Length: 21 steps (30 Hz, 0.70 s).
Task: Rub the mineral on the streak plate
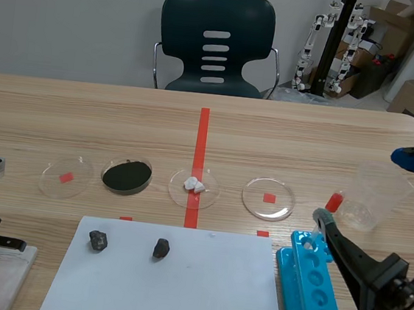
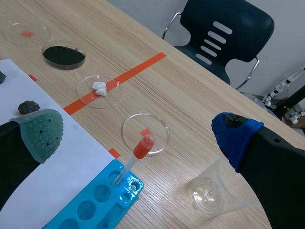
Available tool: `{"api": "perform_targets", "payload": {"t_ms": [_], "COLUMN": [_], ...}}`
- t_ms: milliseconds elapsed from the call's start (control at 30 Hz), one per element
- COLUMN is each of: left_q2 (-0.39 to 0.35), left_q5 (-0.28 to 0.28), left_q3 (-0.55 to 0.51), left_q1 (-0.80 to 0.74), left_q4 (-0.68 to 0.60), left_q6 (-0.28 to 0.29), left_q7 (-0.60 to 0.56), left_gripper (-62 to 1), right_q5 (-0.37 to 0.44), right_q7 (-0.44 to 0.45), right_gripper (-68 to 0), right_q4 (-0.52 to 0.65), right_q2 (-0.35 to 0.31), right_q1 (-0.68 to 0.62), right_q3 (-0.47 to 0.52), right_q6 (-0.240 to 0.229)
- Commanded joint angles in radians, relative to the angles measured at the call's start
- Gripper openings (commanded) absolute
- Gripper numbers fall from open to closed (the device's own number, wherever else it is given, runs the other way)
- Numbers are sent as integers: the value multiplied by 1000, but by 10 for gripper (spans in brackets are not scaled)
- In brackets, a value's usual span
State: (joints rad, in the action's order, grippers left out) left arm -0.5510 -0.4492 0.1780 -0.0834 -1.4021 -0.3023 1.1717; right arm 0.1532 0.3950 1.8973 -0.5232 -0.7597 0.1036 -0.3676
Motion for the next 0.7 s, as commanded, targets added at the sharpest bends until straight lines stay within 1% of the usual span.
{"api": "perform_targets", "payload": {"t_ms": [0, 67, 200, 267, 333, 400, 533, 600, 667], "left_q2": [-4, -4, -3, -3, -3, -3, -3, -3, -3], "left_q5": [-3, -18, -112, -150, -171, -189, -252, -265, -266], "left_q3": [-5, -5, -5, -5, -4, -4, -4, -4, -4], "left_q1": [2, 2, 1, 2, 4, 4, 4, 4, 4], "left_q4": [-3, -3, -5, -8, -9, -14, -15, -15, -15], "left_q6": [4, 19, 86, 111, 120, 144, 191, 194, 194], "left_q7": [0, 0, -24, -31, -31, -32, -50, -50, -53], "left_gripper": [-481, -481, -481, -481, -481, -481, -481, -481, -481], "right_q5": [11, 11, 11, 11, 11, 11, 11, 11, 11], "right_q7": [14, 14, 14, 14, 14, 14, 14, 14, 14], "right_gripper": [4, 4, 4, 4, 4, 4, 4, 4, 4], "right_q4": [13, 13, 13, 13, 13, 13, 13, 13, 13], "right_q2": [0, 0, 0, 0, 0, 0, 0, 0, 0], "right_q1": [9, 9, 9, 9, 9, 9, 9, 9, 9], "right_q3": [6, 6, 6, 6, 6, 6, 6, 6, 6], "right_q6": [0, 0, 0, 0, 0, 0, 0, 0, 0]}}
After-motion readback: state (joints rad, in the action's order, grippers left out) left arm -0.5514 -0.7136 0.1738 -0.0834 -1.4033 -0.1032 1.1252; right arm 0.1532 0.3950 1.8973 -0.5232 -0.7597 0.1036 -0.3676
